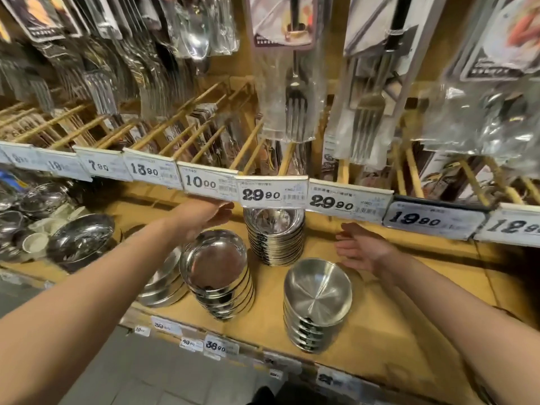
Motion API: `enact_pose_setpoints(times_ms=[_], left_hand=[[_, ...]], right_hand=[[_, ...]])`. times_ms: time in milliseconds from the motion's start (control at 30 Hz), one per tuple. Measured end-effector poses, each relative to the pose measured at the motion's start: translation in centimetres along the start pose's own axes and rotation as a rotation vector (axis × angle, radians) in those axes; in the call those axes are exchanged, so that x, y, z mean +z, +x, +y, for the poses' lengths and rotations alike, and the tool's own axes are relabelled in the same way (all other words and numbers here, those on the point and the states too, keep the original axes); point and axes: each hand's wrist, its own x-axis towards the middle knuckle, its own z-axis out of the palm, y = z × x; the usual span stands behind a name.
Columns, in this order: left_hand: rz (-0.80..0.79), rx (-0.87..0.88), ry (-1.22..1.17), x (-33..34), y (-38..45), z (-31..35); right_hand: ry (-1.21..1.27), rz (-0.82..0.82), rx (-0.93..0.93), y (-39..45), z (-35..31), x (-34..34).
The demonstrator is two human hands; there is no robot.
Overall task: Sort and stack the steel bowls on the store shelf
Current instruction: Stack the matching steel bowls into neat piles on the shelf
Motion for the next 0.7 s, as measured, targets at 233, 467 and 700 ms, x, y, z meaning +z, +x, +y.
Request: enact_pose_setpoints(times_ms=[233,467,700], left_hand=[[-0.199,-0.131,0.096,-2.7,5.0,-1.8],[-0.357,-0.247,0.407,-2.7,9.0,-4.7],[-0.394,-0.37,0.167,-2.5,11.6,-7.4]], right_hand=[[0.026,-0.067,-0.02,1.9,0.2,2.9],[-0.103,-0.154,-0.109,2.9,1.7,3.9],[-0.134,-0.221,-0.094,5.9,2.9,4.8]])
